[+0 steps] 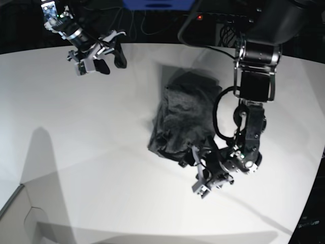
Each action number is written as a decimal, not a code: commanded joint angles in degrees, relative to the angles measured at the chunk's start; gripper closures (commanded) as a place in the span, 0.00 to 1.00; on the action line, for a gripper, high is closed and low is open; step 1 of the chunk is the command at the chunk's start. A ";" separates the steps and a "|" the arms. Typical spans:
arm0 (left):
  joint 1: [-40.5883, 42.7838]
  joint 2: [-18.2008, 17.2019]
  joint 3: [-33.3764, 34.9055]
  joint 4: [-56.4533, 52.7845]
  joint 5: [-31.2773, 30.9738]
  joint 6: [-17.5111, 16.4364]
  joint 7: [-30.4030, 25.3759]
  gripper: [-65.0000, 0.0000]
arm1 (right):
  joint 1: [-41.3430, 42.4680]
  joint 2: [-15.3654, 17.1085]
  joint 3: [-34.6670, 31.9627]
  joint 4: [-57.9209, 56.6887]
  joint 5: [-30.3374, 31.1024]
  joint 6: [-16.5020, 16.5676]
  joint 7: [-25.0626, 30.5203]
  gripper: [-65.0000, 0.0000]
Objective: Layout the t-shirt on the table in an organized manner, then fold the t-shirt properly
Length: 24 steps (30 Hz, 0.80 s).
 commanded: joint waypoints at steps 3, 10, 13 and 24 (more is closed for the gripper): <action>-2.48 1.72 -0.47 2.27 -1.22 0.12 -1.39 0.38 | -0.88 0.41 0.39 1.16 0.81 0.57 1.66 0.48; 0.78 1.54 -3.37 17.57 -1.22 0.12 3.27 0.38 | -1.14 0.41 2.50 1.16 0.81 0.57 1.75 0.48; 4.12 0.93 -11.98 25.04 -1.22 0.12 7.84 0.38 | -2.02 0.33 5.67 1.16 0.81 0.57 1.75 0.49; 23.55 -6.72 -50.49 42.27 -1.22 0.12 20.94 0.63 | -4.57 -3.46 22.46 0.55 0.81 0.57 1.22 0.91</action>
